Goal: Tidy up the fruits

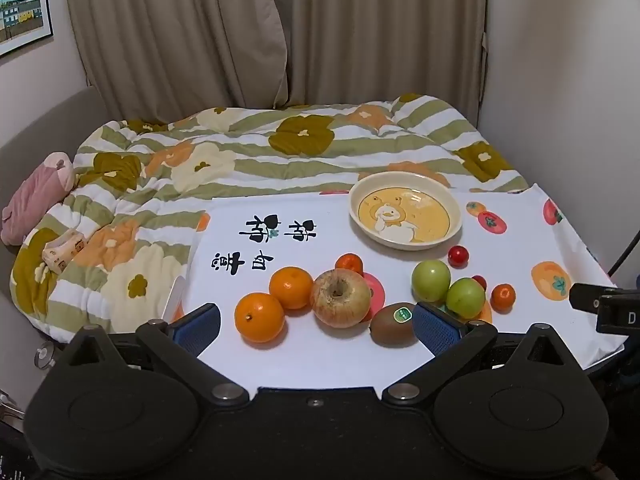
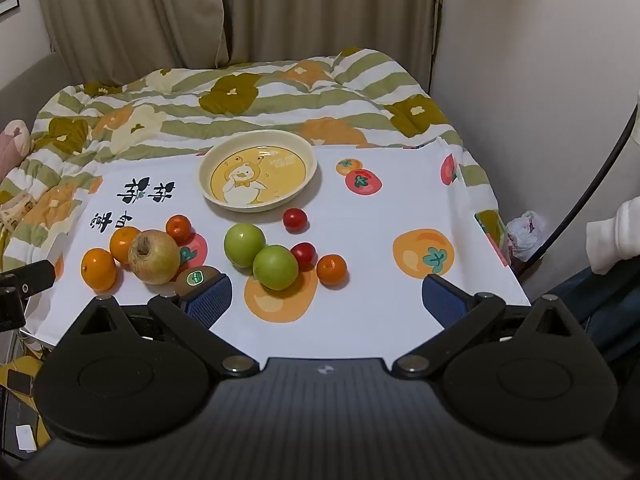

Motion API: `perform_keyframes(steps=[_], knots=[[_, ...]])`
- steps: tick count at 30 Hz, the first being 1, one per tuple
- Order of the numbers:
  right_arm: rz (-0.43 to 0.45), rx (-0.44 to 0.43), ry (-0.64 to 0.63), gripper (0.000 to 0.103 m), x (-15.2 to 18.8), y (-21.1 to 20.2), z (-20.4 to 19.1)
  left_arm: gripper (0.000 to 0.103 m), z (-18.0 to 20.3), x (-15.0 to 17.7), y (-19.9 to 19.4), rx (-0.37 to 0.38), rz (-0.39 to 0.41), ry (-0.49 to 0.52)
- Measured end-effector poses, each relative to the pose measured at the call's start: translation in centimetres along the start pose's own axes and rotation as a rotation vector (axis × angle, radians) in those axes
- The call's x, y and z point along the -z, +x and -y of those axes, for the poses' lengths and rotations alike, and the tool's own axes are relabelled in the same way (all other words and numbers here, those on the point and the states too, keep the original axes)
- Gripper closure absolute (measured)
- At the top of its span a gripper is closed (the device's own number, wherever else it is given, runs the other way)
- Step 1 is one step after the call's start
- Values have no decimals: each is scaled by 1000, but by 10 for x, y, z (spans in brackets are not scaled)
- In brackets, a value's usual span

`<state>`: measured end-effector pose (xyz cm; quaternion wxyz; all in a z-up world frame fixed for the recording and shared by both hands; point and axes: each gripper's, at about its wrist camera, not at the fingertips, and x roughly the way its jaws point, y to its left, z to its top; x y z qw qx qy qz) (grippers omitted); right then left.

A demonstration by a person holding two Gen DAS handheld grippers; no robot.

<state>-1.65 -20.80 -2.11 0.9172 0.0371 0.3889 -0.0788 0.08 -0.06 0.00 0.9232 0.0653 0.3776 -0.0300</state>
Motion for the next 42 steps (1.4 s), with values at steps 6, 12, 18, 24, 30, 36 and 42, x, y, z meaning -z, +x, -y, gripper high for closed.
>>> perform_keyframes(steps=[6,12,18,24,30,36,42], knots=[[-1,-6,7,0,0,-1,0,0,-8,-3,0,16,8,-18],[0,-3,6,0,1,-1,0,0,-3,-2,2,8,4,-14],[-2,-2,7,0,1,-2,2,0,-2,-3,3,8,3,-16],[-3,-3,8,0,0,-2,3,0,2,-5,1,5,9,-9],[-3,-1,6,0,-2,-1,3,0,3,-5,0,1,12,-10],[-5,-9,10,0,1,1,5,0,3,-5,-1,1,11,-9],[-5,-9,10,0,1,1,4,0,3,-4,-1,0,13,-8]])
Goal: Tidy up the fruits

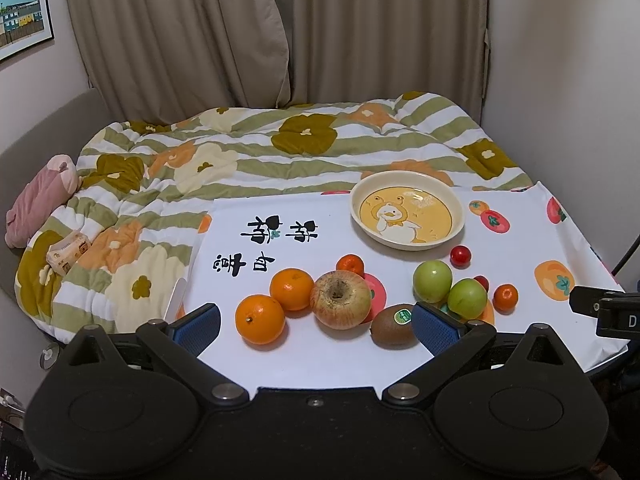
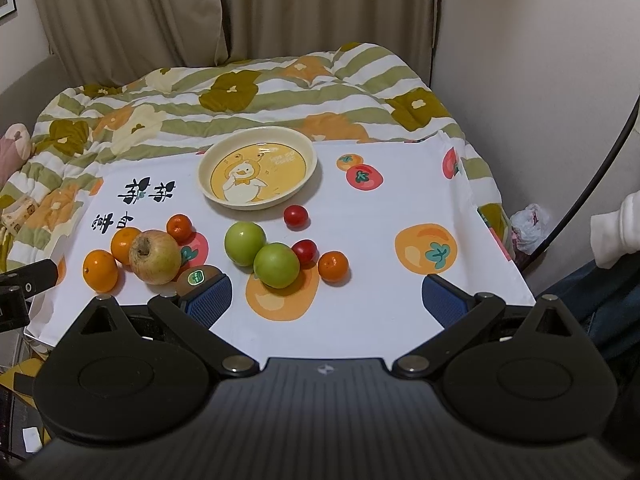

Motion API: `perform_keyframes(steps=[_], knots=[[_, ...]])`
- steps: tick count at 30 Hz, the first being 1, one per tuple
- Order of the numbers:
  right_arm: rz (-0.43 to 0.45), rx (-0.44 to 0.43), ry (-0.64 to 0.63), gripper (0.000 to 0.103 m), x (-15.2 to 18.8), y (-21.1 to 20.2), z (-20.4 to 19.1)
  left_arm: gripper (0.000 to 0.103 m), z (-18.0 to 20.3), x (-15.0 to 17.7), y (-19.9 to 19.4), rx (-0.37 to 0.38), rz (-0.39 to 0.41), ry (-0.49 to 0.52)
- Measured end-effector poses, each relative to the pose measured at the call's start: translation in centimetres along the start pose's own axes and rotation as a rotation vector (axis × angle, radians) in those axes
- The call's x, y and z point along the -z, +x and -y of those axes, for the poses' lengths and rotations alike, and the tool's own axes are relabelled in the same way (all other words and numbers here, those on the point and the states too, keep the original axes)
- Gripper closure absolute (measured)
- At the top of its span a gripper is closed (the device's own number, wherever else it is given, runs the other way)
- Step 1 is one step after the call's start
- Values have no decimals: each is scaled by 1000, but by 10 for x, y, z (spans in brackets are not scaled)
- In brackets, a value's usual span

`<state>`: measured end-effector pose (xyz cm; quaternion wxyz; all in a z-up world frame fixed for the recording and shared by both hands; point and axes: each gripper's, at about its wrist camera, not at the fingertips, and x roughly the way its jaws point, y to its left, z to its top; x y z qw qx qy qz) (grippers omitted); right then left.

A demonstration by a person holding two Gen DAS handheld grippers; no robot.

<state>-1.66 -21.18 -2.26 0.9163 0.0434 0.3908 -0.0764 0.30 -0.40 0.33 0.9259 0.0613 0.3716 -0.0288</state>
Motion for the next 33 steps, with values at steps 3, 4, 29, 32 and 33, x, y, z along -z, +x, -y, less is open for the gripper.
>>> perform_keyframes(steps=[3,4,29,32,33], knots=[[0,-2,-3,0,0,0,0,0,0,0,0,1,-1,0],[0,-1,-1,0,-1,0,1,0,0,-1,0,0,-1,0],[-1,-11,-8,0,-6,4,-3,0,-1,-7,0,-15,8,-27],[0,-11,-7,0,-6,5,-3,0,-1,-7,0,-15,9,-27],[0,-10,-6,0,-6,5,-3,0,-1,-7,0,-15,8,-28]])
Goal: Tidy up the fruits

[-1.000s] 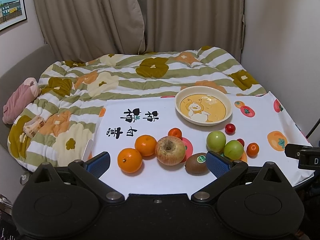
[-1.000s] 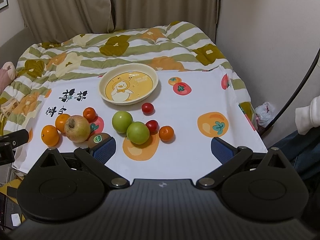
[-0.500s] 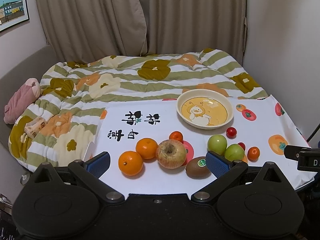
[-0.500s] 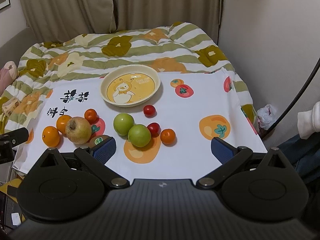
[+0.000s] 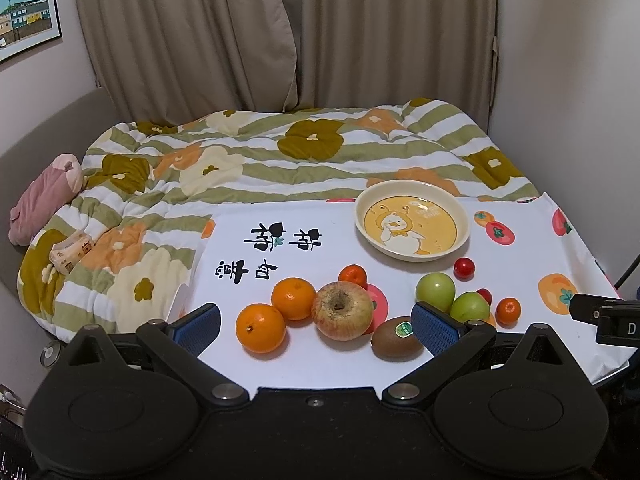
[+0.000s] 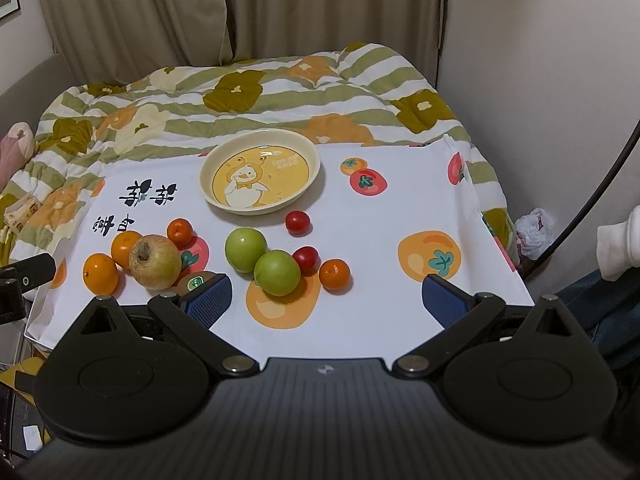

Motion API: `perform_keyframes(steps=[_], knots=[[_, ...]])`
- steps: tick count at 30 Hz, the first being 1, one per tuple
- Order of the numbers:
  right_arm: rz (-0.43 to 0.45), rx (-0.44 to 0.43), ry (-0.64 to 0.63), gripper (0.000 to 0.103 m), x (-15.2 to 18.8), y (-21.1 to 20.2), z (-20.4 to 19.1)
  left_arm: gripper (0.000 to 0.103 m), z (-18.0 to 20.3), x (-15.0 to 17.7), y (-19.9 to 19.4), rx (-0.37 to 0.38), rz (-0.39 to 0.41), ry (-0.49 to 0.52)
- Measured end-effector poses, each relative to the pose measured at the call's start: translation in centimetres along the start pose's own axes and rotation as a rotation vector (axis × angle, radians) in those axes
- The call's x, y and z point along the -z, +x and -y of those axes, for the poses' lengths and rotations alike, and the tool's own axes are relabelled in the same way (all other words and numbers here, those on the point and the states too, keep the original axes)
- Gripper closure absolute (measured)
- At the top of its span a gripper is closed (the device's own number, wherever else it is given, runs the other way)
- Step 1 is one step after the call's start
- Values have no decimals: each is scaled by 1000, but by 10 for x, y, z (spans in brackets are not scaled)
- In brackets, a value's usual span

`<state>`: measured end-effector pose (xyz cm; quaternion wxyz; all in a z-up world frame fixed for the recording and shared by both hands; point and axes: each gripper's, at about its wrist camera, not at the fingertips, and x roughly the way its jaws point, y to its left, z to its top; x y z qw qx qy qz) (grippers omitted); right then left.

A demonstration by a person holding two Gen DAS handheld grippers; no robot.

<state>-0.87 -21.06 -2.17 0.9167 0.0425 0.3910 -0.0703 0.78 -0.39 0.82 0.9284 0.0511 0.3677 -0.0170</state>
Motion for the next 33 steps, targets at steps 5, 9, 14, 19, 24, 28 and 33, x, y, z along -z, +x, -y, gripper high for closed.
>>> perform_keyframes(steps=[5,9,14,19,24,28,33], knots=[[0,-2,0,0,0,1,0,0,1,-1,0,-3,1,-1],[-1,-1,1,0,-1,1,1,0,1,-3,1,-5,3,-4],[-3,-4,2,0,-1,2,0,0,1,-3,1,-5,3,-3],[-5,-7,1,0,-2,4,0,0,0,-5,2,-11,2,-7],[-4,-6,3,0,-3,3,2,0,0,-5,3,-16,1,-8],[0,-14,4,0,-3,5,0,0,-1,-3,2,-7,10,-26],[-7,-49,2,0,-8,10,8,0,3,-3,-1,-51,32,-8]])
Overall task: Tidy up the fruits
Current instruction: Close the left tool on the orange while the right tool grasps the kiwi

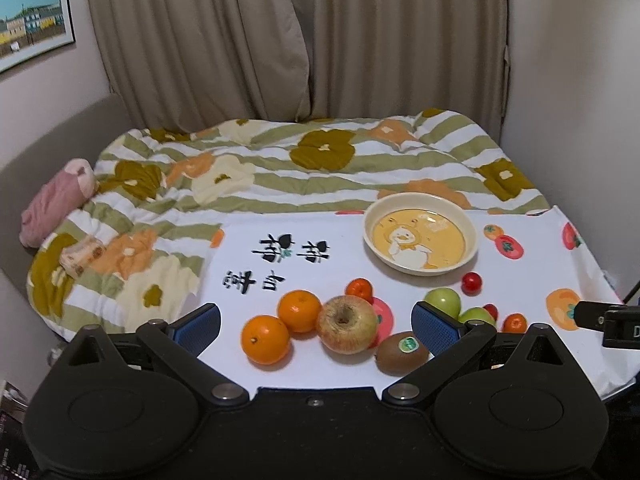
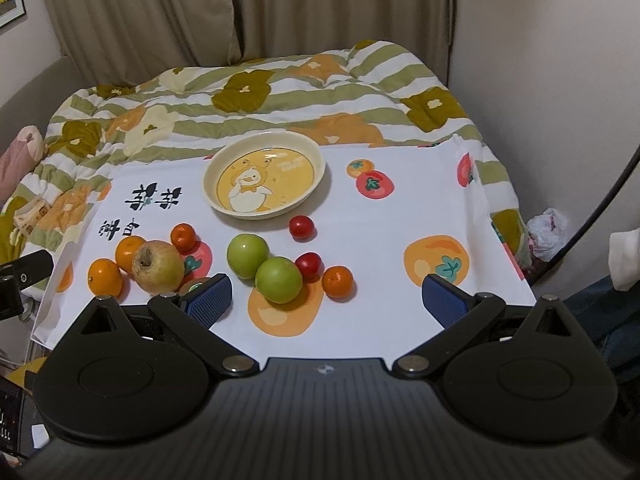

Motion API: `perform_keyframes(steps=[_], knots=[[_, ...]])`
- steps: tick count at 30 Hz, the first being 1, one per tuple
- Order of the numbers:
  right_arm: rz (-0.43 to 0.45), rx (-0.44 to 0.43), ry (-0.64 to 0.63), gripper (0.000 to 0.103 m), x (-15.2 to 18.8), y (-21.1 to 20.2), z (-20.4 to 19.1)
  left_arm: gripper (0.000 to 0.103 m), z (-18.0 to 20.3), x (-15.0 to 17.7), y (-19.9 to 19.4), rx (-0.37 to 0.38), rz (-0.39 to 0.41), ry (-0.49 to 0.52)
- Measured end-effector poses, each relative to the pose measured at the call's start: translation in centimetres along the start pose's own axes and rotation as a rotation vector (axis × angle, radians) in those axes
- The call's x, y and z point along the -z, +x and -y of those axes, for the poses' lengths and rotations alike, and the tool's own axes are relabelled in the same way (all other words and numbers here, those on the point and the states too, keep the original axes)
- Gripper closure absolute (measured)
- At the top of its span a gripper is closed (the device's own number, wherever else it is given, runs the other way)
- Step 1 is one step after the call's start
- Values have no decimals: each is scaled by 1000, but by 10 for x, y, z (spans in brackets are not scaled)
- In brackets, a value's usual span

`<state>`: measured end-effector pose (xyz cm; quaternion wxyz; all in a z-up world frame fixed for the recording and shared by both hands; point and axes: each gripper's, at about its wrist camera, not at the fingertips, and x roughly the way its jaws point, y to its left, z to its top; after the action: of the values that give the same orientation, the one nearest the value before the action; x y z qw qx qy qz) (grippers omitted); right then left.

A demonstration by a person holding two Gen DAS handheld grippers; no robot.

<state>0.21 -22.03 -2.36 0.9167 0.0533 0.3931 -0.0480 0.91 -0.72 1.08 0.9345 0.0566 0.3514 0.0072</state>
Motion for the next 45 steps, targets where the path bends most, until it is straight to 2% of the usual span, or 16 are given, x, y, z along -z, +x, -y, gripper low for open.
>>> perform_keyframes(steps=[10,16,24,30,33,41,43,45], knots=[[-24,-105,-68,0,0,25,-10,0,-12,19,24,-132,-20,24],[-24,-134,-105,0,8,45,-42,0,-36,34,51,-123,-7,93],[-17,-119,-79,0,24,80,-87,0,-66,47,97,2,-34,172],[-16,-86,-71,0,41,111,-111,2,-81,58,140,129,-61,221],[-22,-65,-82,0,48,128,-120,10,-83,61,160,165,-85,255],[-61,-49,-97,0,61,160,-135,11,-84,66,191,242,-88,326],[-63,-34,-107,0,63,165,-138,14,-85,66,195,268,-97,319],[-58,-26,-112,0,63,168,-140,27,-85,65,200,282,-110,323]])
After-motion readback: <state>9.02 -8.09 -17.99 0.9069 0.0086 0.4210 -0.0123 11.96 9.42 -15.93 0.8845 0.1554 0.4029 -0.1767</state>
